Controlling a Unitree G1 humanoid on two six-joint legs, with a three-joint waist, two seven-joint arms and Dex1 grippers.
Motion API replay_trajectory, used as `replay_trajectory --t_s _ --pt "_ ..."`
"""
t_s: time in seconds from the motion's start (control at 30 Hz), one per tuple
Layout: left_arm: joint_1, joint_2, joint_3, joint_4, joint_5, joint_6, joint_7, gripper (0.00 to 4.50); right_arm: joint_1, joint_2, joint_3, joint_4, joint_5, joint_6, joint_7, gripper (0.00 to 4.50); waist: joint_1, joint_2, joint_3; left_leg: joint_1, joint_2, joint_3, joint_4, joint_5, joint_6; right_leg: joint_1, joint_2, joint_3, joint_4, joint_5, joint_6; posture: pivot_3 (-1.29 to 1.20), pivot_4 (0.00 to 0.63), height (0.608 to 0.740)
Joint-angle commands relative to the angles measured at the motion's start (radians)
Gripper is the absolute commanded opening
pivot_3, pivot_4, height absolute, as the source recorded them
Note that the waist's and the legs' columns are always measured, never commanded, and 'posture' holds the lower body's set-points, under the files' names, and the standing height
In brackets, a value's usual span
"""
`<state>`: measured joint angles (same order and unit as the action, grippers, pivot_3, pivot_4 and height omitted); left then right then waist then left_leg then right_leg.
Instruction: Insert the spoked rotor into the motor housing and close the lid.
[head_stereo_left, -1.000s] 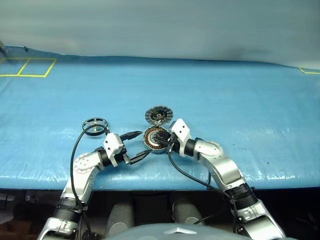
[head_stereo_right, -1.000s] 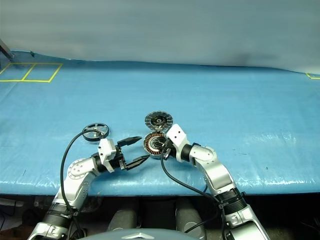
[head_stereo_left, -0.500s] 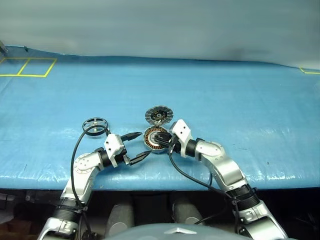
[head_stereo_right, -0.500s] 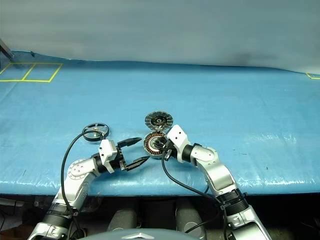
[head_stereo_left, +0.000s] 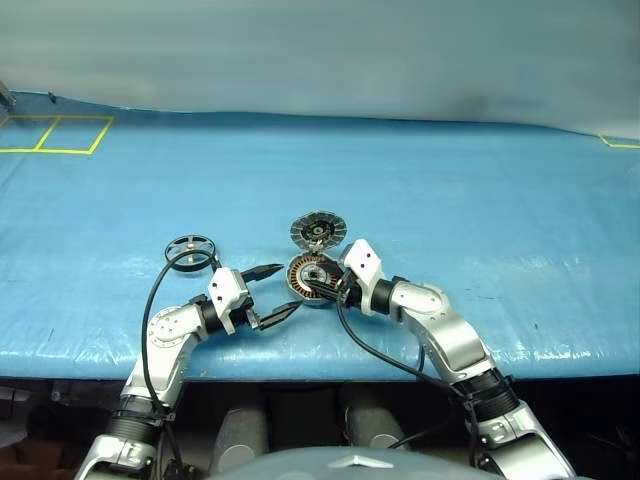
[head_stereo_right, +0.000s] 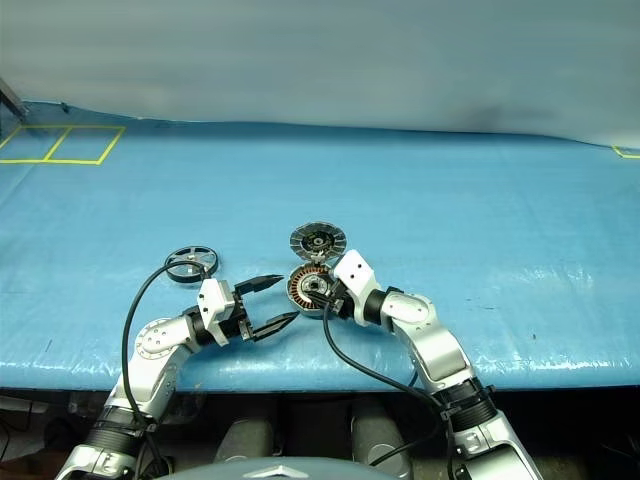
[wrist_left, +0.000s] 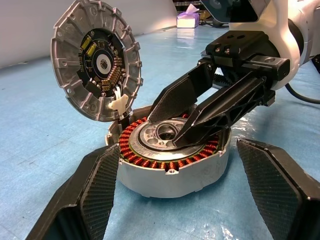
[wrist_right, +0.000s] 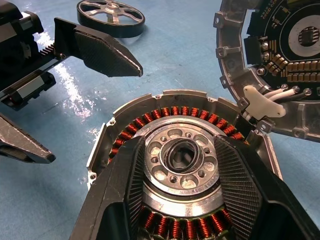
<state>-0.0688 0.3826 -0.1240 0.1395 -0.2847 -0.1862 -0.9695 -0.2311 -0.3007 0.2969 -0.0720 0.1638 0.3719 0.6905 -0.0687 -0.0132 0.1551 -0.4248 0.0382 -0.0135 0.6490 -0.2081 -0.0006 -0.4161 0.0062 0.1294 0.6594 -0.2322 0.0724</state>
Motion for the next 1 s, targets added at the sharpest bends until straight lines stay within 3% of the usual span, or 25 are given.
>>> replay_trajectory --t_s 0.03,0.1,0.17,0.37,1.0 --pt "-0.005 0.0 0.012 -0.005 0.0 -0.022 0.001 4.07 -0.005 0.01 -0.012 -0.046 0.015 -0.016 0.002 2.3 0.0 0.0 0.0 0.0 0.0 0.0 0.0 0.0 0.0 0.0 0.0 0.0 0.0 0.0 0.0 0.0 0.15 0.74" --pt "-0.004 0.001 0.012 -0.006 0.001 -0.021 0.002 4.07 -0.006 0.017 -0.02 -0.047 0.022 -0.013 -0.002 2.3 0.0 0.0 0.0 0.0 0.0 0.0 0.0 0.0 0.0 0.0 0.0 0.0 0.0 0.0 0.0 0.0 0.15 0.74" --pt "-0.004 0.001 0.01 -0.006 0.001 -0.02 0.002 4.07 -0.01 0.025 -0.029 -0.042 0.025 -0.014 -0.01 1.92 0.0 0.0 0.0 0.0 0.0 0.0 0.0 0.0 0.0 0.0 0.0 0.0 0.0 0.0 0.0 0.0 0.15 0.74" --pt "-0.003 0.001 0.008 -0.006 0.004 -0.02 0.003 4.07 -0.016 0.033 -0.039 -0.018 0.022 -0.02 -0.02 0.07 0.0 0.0 0.0 0.0 0.0 0.0 0.0 0.0 0.0 0.0 0.0 0.0 0.0 0.0 0.0 0.0 0.15 0.74" --pt "0.01 0.004 0.005 -0.019 0.008 -0.016 0.007 4.07 -0.016 0.028 -0.01 0.011 -0.025 -0.024 -0.024 0.03 0.0 0.0 0.0 0.0 0.0 0.0 0.0 0.0 0.0 0.0 0.0 0.0 0.0 0.0 0.0 0.0 0.15 0.74"
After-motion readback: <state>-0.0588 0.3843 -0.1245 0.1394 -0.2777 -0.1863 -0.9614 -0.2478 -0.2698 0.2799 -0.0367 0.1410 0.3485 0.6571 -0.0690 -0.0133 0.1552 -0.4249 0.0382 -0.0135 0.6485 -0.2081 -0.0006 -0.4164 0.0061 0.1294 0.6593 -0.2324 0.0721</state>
